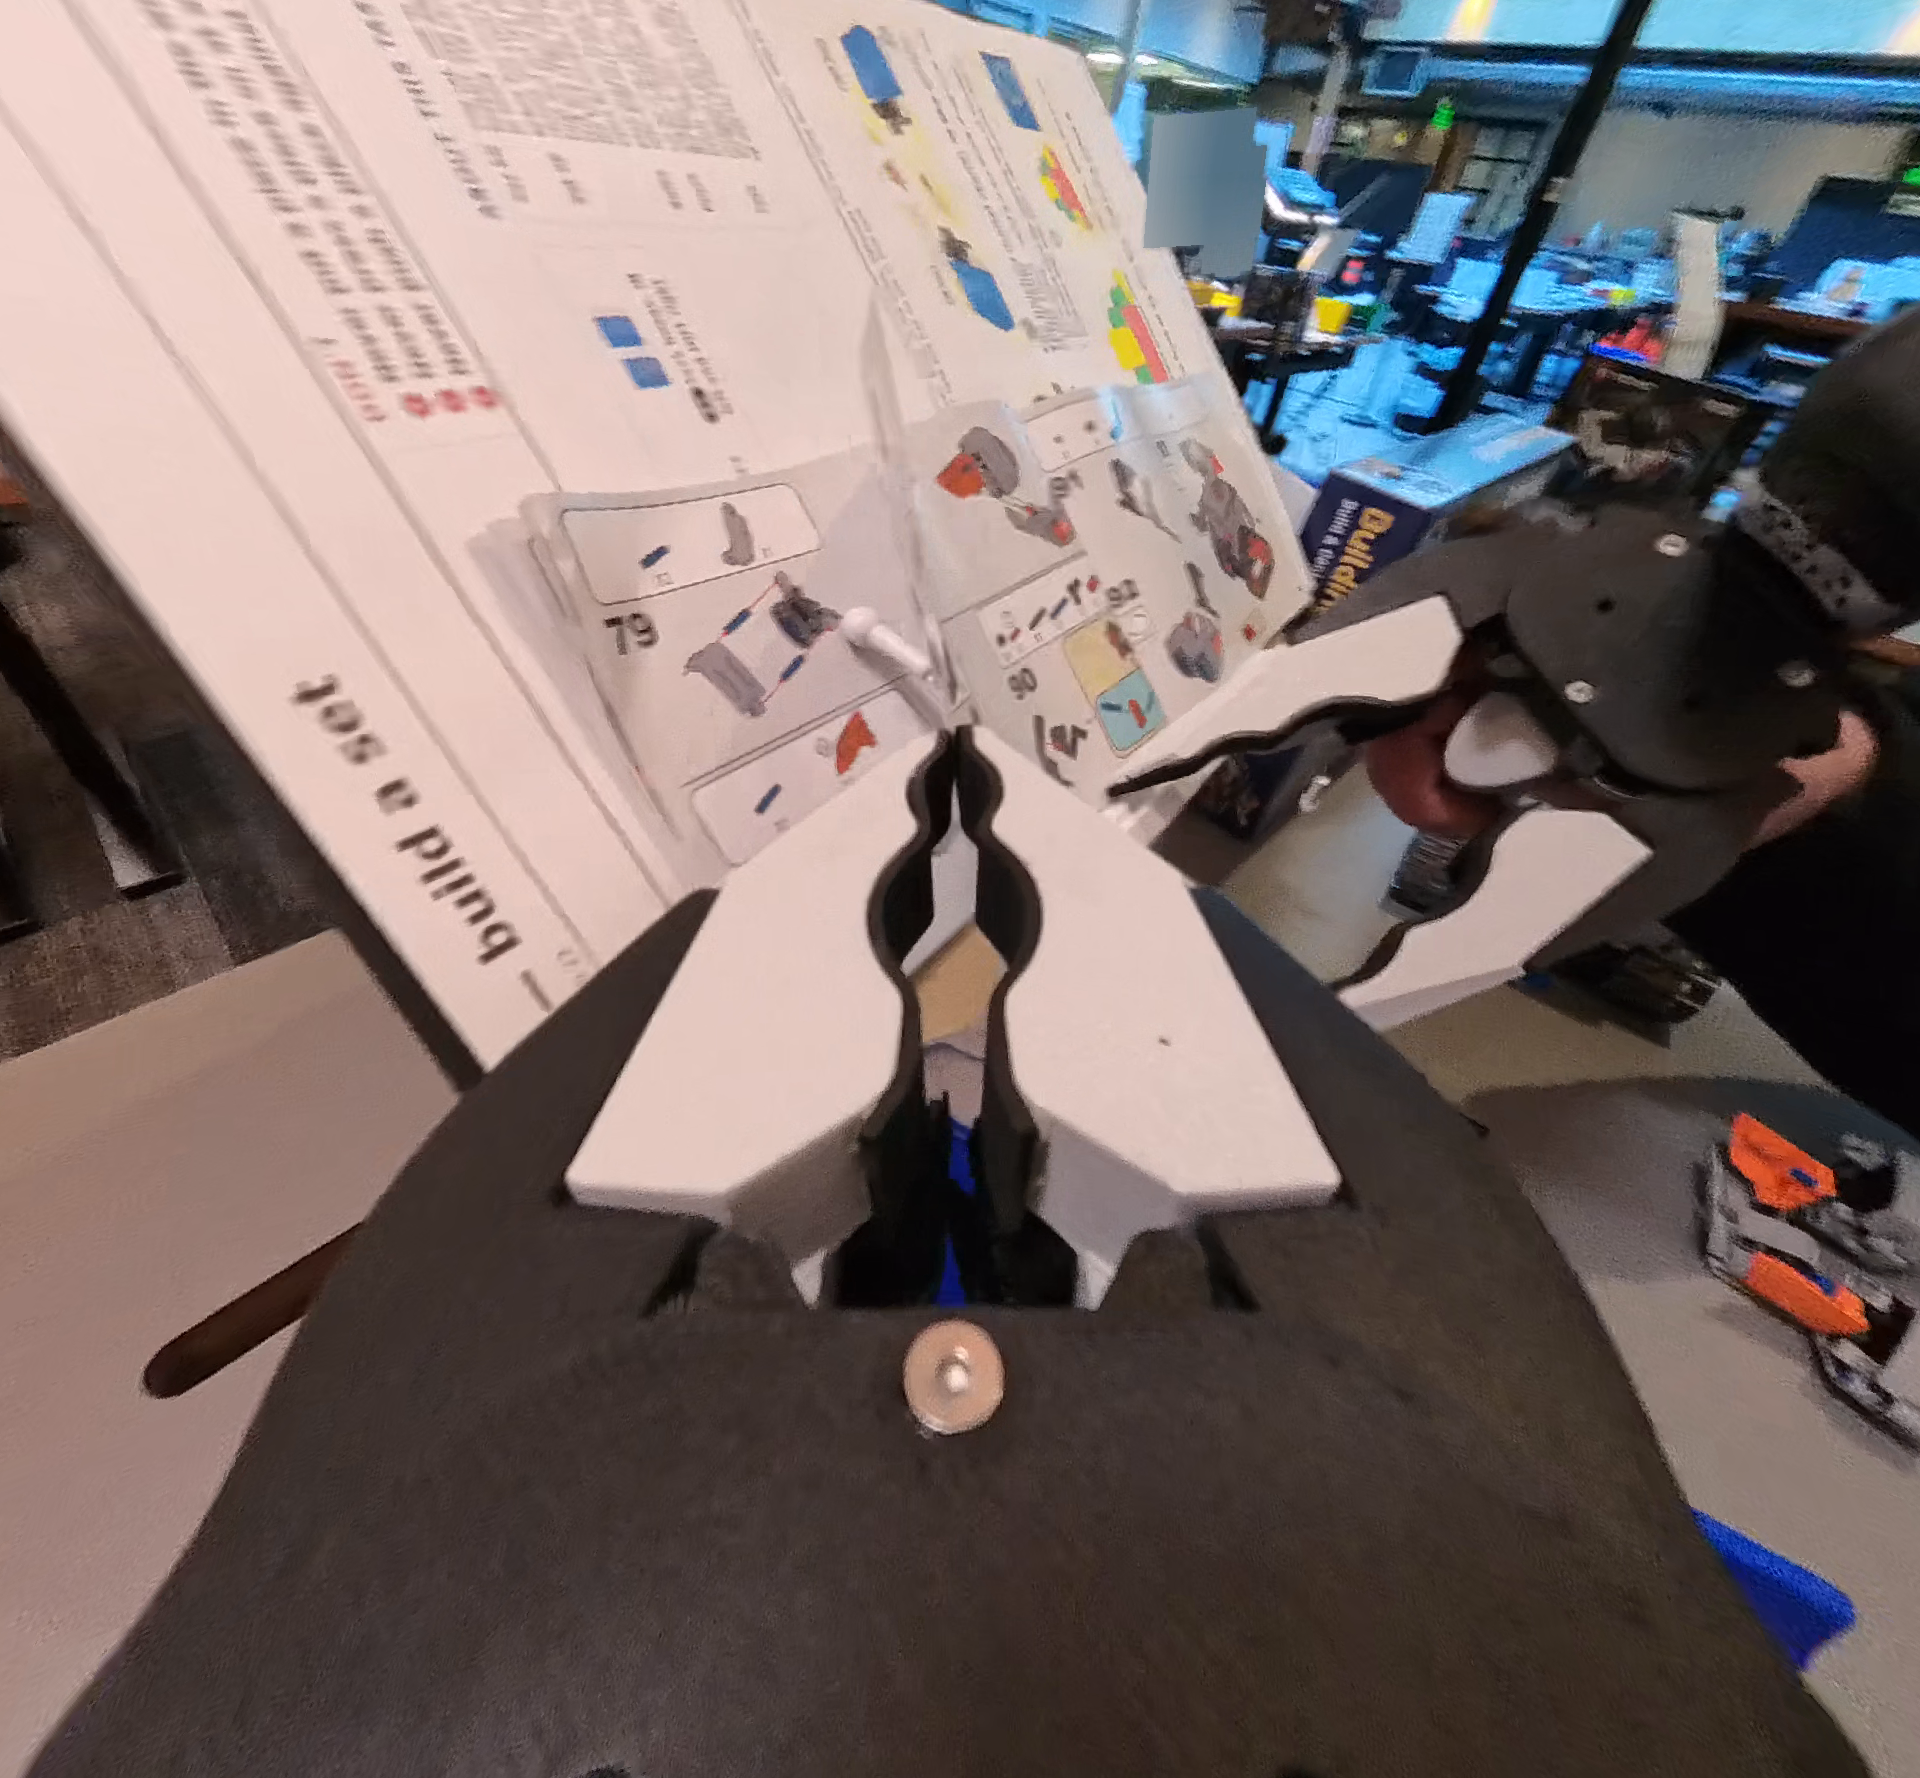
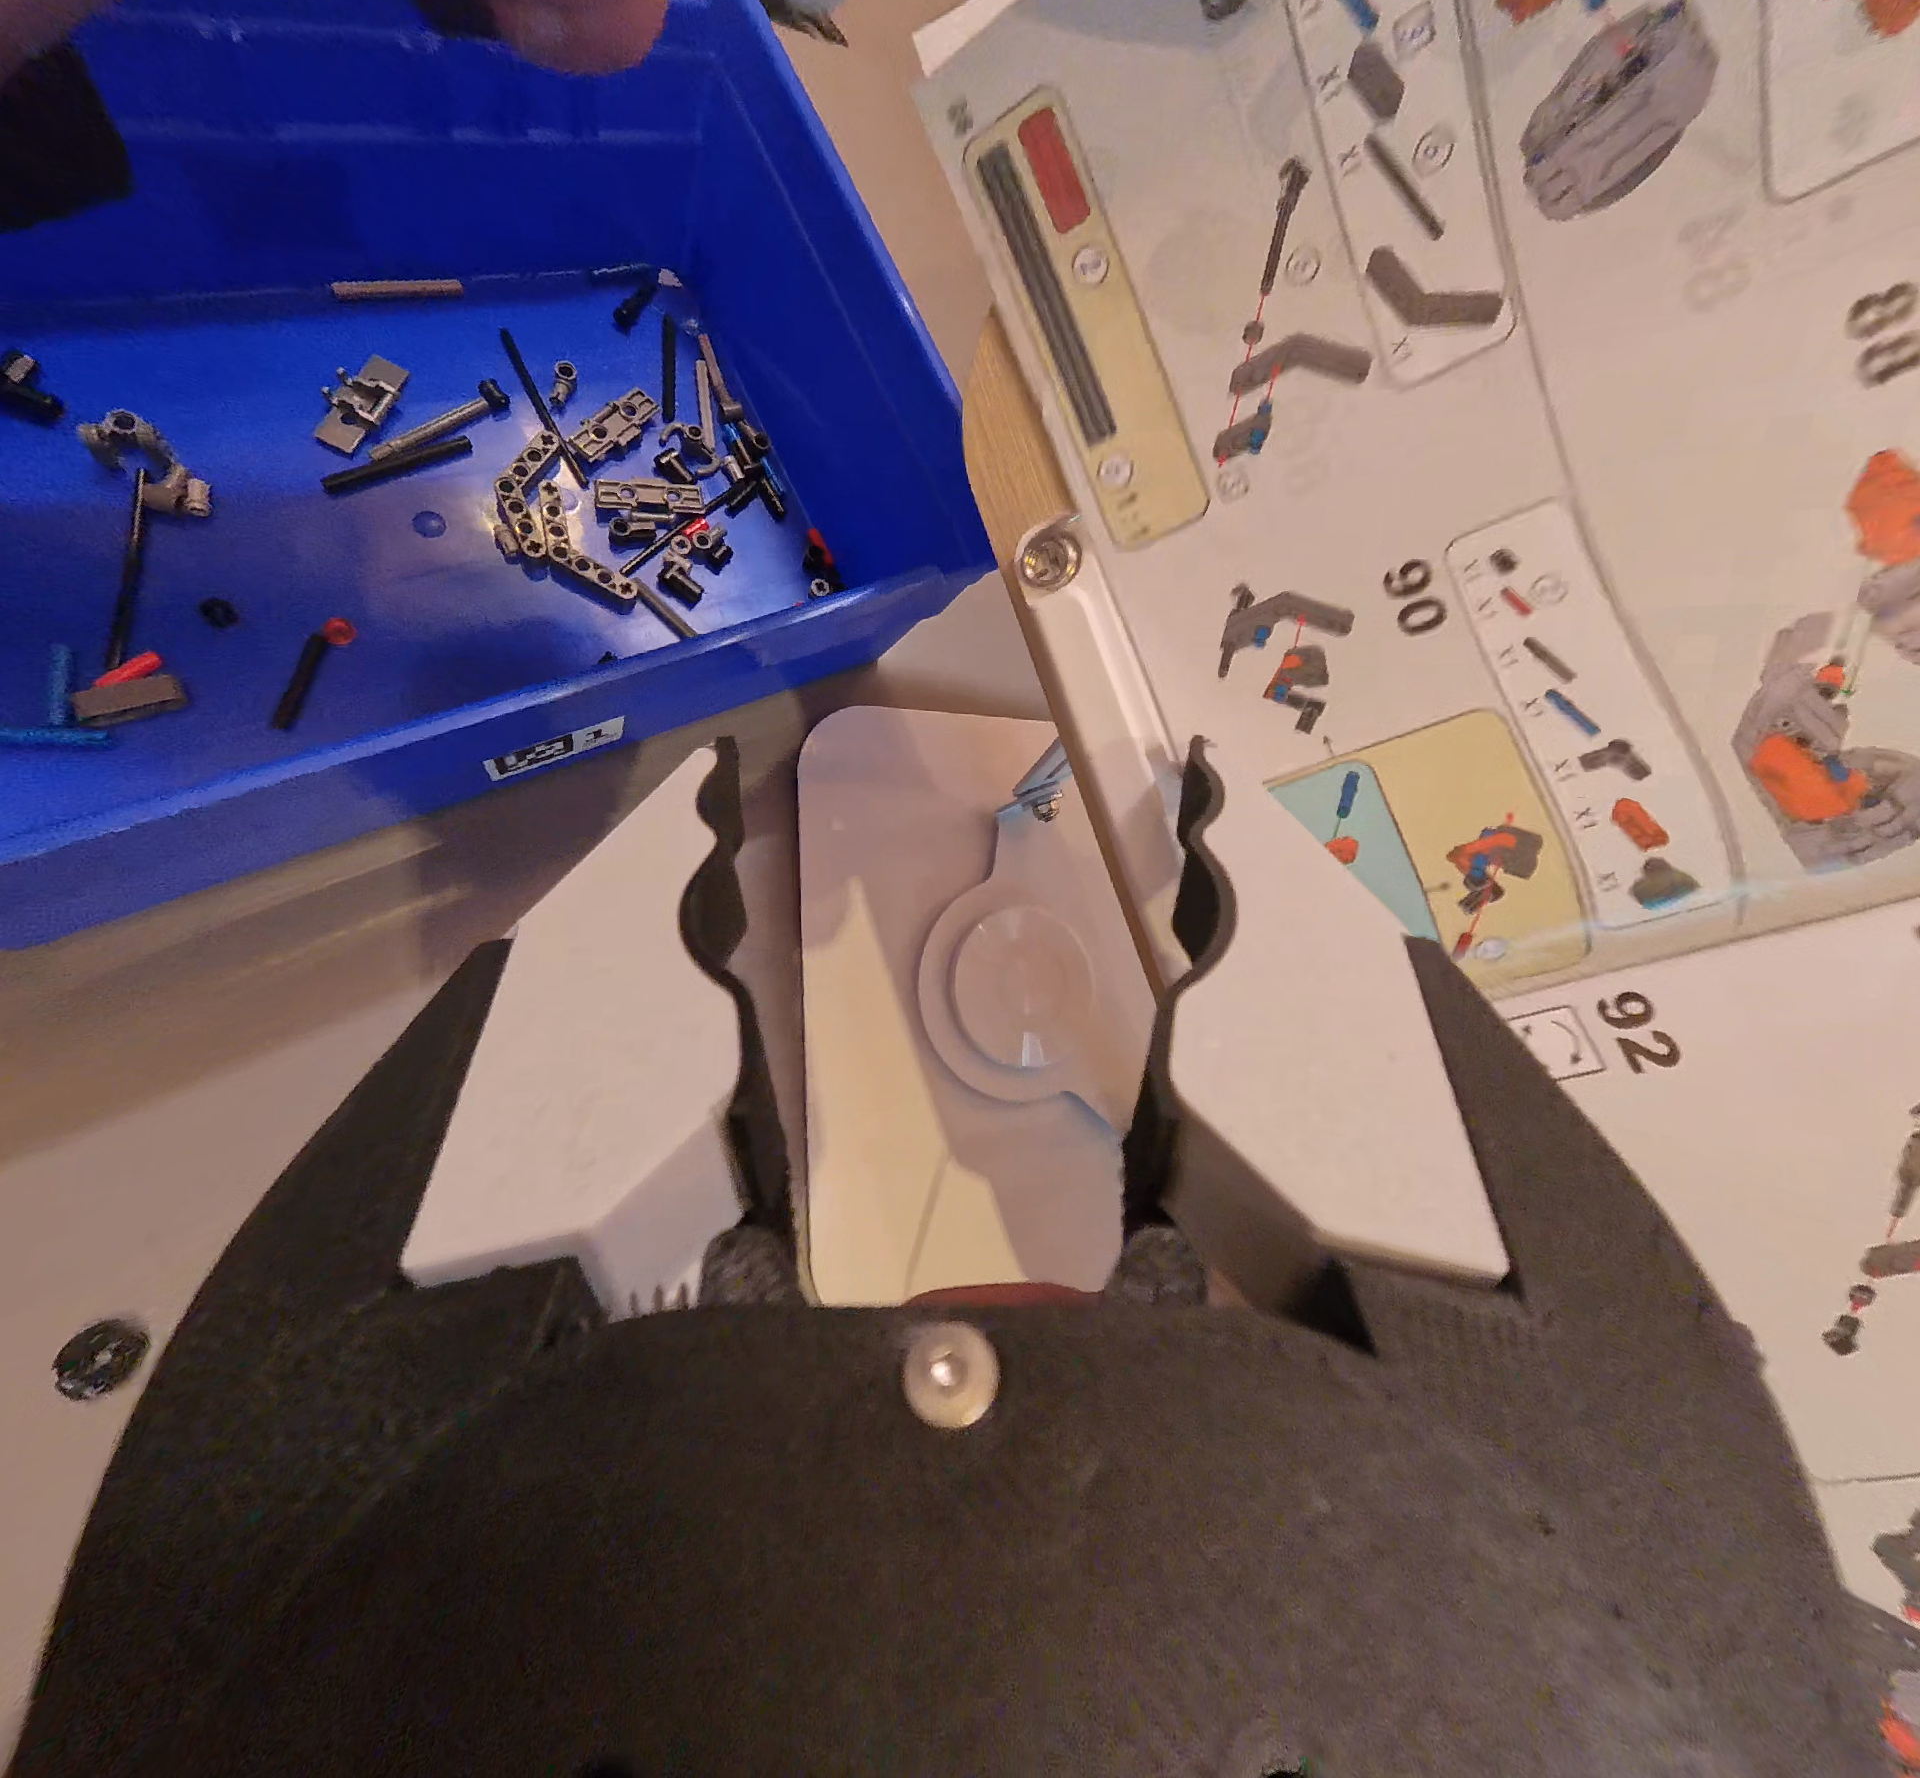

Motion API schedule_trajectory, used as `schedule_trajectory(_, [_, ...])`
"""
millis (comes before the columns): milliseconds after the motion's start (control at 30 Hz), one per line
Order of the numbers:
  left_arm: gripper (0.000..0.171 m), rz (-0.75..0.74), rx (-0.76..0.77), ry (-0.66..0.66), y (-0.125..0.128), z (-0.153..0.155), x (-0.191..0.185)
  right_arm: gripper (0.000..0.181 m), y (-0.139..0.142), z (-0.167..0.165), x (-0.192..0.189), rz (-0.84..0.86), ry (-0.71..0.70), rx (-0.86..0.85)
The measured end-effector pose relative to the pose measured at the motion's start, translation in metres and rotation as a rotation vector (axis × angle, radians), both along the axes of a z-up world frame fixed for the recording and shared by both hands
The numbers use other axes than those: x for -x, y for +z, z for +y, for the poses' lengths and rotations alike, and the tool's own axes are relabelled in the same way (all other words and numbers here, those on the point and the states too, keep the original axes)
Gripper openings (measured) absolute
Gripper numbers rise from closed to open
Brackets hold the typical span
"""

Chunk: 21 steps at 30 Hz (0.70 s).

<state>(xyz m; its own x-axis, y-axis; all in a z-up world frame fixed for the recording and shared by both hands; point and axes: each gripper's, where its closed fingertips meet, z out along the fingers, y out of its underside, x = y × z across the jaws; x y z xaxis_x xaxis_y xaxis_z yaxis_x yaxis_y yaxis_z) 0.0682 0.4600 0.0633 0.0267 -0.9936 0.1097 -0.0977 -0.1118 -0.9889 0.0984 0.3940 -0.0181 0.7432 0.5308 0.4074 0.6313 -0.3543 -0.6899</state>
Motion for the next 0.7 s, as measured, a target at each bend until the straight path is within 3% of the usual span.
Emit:
schedule_trajectory(200, [0.0,-0.132,-0.026,-0.028,0.039,-0.012,-0.003,0.066,0.01,0.0,0.015,-0.005,0.045,-0.045])
schedule_trajectory(300, [0.0,-0.093,-0.112,0.028,0.042,-0.013,-0.011,0.059,0.015,0.011,0.02,-0.074,0.04,-0.124])
schedule_trajectory(367, [0.0,-0.113,-0.111,0.03,0.046,-0.014,-0.011,0.053,0.02,0.024,0.014,-0.101,-0.035,-0.173])
schedule_trajectory(533, [0.0,-0.121,-0.072,0.05,0.039,0.0,-0.01,0.038,0.022,0.049,0.021,0.024,-0.131,-0.198])
schedule_trajectory(667, [0.0,-0.118,-0.062,0.075,0.033,0.007,-0.012,0.0,0.02,0.055,0.031,0.124,-0.092,-0.143])
schedule_trajectory(700, [0.0,-0.114,-0.057,0.077,0.031,0.009,-0.012,0.0,0.019,0.055,0.032,0.107,-0.067,-0.147])
